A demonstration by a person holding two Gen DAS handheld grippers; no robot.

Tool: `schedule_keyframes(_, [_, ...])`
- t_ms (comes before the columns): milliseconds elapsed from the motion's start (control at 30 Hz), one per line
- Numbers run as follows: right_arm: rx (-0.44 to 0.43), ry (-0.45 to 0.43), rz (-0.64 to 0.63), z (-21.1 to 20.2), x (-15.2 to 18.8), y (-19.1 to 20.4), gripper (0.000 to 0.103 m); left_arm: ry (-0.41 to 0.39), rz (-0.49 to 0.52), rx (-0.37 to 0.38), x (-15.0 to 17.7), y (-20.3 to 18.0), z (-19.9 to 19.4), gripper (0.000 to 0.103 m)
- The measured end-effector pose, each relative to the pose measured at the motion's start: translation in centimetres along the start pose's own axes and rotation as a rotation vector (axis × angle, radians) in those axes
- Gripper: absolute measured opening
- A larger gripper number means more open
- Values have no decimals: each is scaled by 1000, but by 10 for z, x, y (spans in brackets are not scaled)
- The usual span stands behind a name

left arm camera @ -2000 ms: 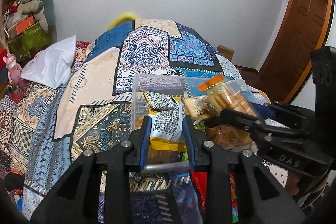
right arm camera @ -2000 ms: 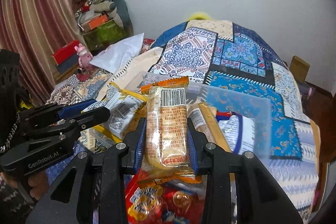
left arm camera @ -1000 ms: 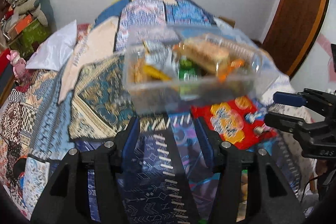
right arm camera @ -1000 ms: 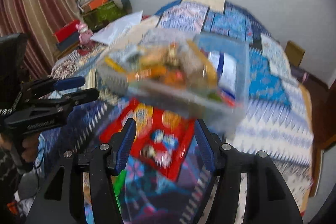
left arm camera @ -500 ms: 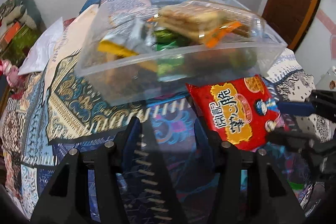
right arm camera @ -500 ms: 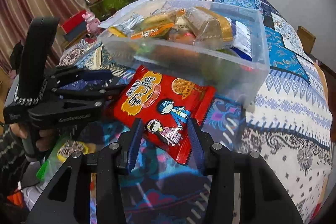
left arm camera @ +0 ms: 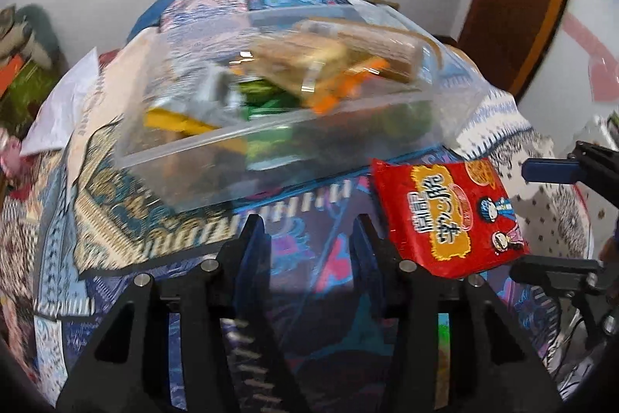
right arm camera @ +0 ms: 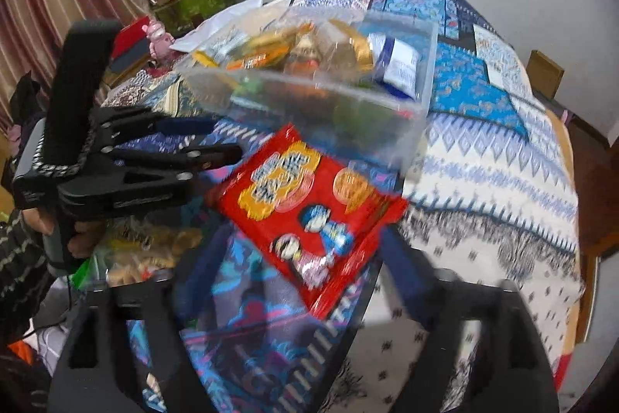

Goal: Organize snacks
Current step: 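Grasp the red snack bag with right gripper while left grasps the peanut bag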

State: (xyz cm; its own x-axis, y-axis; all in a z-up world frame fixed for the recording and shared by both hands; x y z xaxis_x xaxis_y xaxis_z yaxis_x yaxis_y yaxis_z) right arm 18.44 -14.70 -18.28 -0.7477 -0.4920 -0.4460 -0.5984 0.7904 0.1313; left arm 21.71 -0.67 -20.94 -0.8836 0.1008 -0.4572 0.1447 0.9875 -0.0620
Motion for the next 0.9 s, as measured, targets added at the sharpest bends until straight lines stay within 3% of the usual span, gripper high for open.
schedule_keyframes(267, [60, 66, -142, 34, -23, 17, 86, -25, -99, 10, 15, 38, -22, 48])
schedule_keyframes(433, [24, 95, -213, 47, -28, 27, 93, -31, -133, 18, 23, 48, -30, 48])
schedule_keyframes(533, [70, 110, -253, 54, -23, 30, 97, -33, -137, 22, 30, 47, -35, 48])
schedule_keyframes(633, [124, 139, -247, 62, -22, 20, 97, -33, -133, 24, 34, 43, -39, 48])
schedule_keyframes(733, [56, 166, -158, 66, -23, 6, 97, -35, -134, 39, 38, 39, -44, 48])
schedule_keyframes(900, [39, 129, -116, 56, -15, -1, 80, -29, -114, 65, 42, 26, -53, 50])
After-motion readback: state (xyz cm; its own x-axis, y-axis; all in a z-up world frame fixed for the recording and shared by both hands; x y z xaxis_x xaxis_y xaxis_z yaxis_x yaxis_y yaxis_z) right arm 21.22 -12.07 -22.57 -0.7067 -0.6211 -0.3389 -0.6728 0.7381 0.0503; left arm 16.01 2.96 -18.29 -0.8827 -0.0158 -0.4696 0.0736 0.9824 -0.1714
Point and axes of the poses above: each gripper's, at about its wrist camera, not at the fingertips, and z roughly the way its jaws point, y to its left, x to its underside, the point moved 6 cm from there along z, roughly the way its jaws point, and after that the axes turned 9 degrees about y, right-handed, at the moved point
